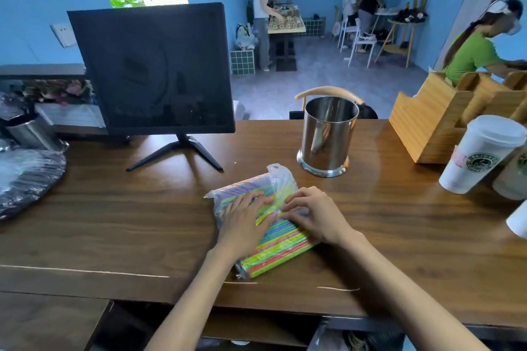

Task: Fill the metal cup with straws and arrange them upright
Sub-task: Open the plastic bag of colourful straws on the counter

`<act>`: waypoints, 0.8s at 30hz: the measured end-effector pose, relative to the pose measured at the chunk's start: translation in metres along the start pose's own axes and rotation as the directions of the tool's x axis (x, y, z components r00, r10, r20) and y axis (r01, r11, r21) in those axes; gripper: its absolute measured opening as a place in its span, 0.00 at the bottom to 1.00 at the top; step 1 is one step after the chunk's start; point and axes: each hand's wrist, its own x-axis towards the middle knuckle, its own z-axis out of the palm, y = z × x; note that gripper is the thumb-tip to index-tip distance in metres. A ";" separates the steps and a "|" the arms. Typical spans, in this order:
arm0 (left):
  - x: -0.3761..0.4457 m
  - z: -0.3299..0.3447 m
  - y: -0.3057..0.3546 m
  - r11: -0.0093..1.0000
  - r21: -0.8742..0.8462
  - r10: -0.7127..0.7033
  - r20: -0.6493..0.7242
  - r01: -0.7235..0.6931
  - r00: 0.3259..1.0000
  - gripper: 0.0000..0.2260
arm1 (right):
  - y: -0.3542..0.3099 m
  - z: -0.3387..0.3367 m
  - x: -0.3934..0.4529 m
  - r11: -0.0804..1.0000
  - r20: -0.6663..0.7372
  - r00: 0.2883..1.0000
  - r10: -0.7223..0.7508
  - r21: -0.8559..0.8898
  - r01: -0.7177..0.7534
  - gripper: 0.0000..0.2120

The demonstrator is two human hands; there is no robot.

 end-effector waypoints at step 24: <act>-0.019 -0.002 0.021 0.998 0.050 -0.019 -0.211 0.030 0.977 0.17 | -0.009 -0.014 -0.001 0.927 0.139 0.965 -0.221 -0.278 0.252 0.06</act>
